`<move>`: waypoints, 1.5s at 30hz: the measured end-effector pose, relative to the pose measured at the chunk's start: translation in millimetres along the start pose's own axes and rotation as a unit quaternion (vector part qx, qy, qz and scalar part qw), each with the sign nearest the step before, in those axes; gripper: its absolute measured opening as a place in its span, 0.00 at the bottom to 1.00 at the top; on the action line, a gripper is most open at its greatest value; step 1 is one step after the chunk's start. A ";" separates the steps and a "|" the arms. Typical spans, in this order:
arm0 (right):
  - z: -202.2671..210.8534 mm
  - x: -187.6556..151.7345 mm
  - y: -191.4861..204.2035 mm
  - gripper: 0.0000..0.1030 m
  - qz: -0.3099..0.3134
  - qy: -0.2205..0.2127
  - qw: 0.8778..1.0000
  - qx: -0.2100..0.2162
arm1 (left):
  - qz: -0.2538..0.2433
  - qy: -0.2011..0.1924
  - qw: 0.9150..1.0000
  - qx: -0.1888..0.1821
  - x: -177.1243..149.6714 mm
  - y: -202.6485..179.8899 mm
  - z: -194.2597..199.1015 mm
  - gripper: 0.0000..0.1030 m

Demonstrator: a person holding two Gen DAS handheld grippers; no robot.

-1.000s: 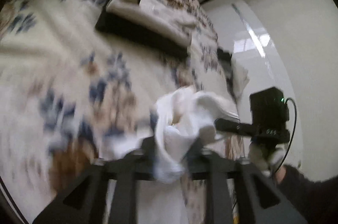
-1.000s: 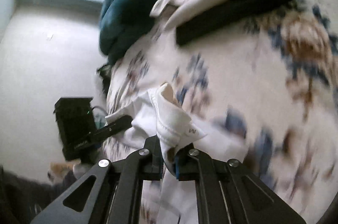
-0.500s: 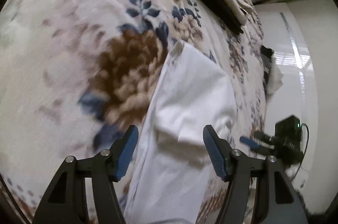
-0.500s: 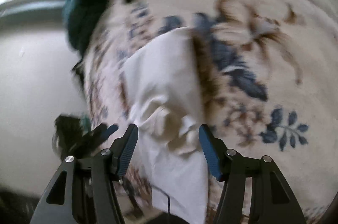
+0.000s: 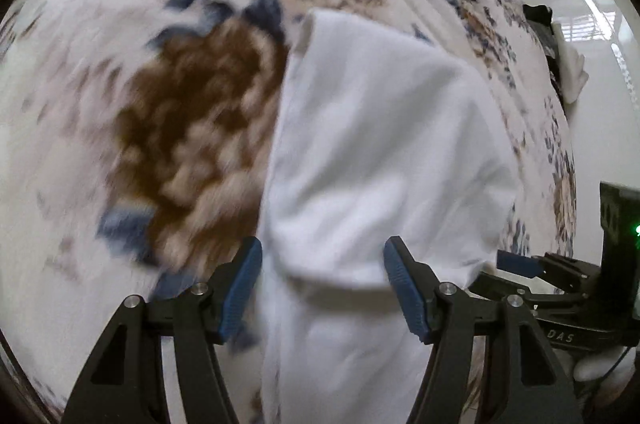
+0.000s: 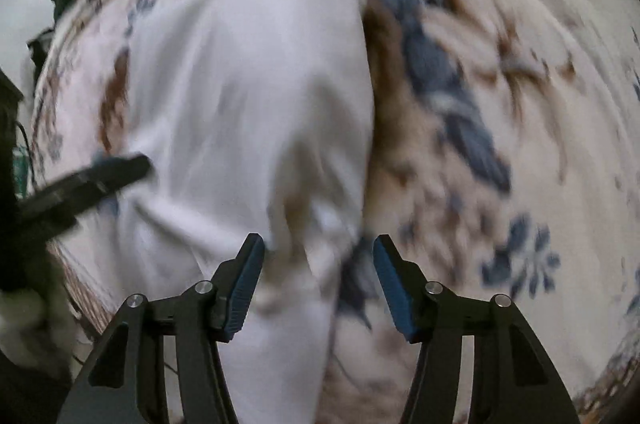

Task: Fold small clothes

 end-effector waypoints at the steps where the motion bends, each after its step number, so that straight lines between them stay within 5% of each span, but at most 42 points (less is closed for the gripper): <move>1: 2.5 -8.4 -4.6 0.57 -0.002 0.006 1.000 -0.001 | 0.010 0.001 1.000 0.001 -5.6 5.4 7.0 0.59; 6: 35.3 -38.3 -33.7 0.58 -0.093 0.013 0.994 0.053 | 0.066 -0.025 0.997 -0.040 -31.6 12.0 68.4 0.59; 10: 59.0 -93.8 -51.4 0.58 -0.153 0.053 0.982 0.095 | 0.116 0.004 0.992 -0.042 -86.6 22.5 102.5 0.59; 18: 35.0 -216.9 -51.0 0.58 -0.211 0.140 0.960 0.121 | 0.181 0.118 0.976 -0.039 -200.6 42.0 69.4 0.59; 23: 4.0 -245.6 -38.4 0.58 -0.220 0.162 0.952 0.140 | 0.208 0.119 0.969 -0.058 -219.1 38.7 58.3 0.55; 25: -5.8 -248.2 -30.6 0.58 -0.225 0.166 0.949 0.146 | 0.201 0.110 0.972 -0.061 -220.8 32.9 63.0 0.07; 26: -6.7 -249.0 -28.5 0.57 -0.226 0.164 0.948 0.150 | 0.202 0.106 0.971 -0.066 -220.7 30.0 65.7 0.04; 27: -9.2 -246.3 -22.5 0.45 -0.228 0.162 0.948 0.153 | 0.199 0.098 0.973 -0.066 -218.3 26.3 69.7 0.04; 28: -11.0 -245.8 -14.8 0.20 -0.230 0.162 0.946 0.159 | 0.197 0.092 0.974 -0.064 -216.5 21.9 73.3 0.04; 31: -14.7 -241.3 6.6 0.04 -0.236 0.156 0.943 0.173 | 0.219 0.078 0.970 -0.071 -212.9 18.8 89.0 0.04; 39: 45.1 -198.5 24.1 0.03 -0.252 0.086 0.932 0.245 | 0.297 0.006 0.945 -0.134 -137.5 2.9 130.9 0.04; 45: 80.9 -98.2 25.7 0.03 -0.262 0.002 0.923 0.280 | 0.311 -0.042 0.928 -0.198 -32.4 -20.3 114.1 0.04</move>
Point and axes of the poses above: each gripper's, at about its wrist camera, not at the fingertips, and z roughly against the way its jaws point, y to its left, x to its top, the point moved 4 cm from there along -z, roughly the way its jaws point, and after that the axes turned 15 degrees about -y, right-handed, at the moved point
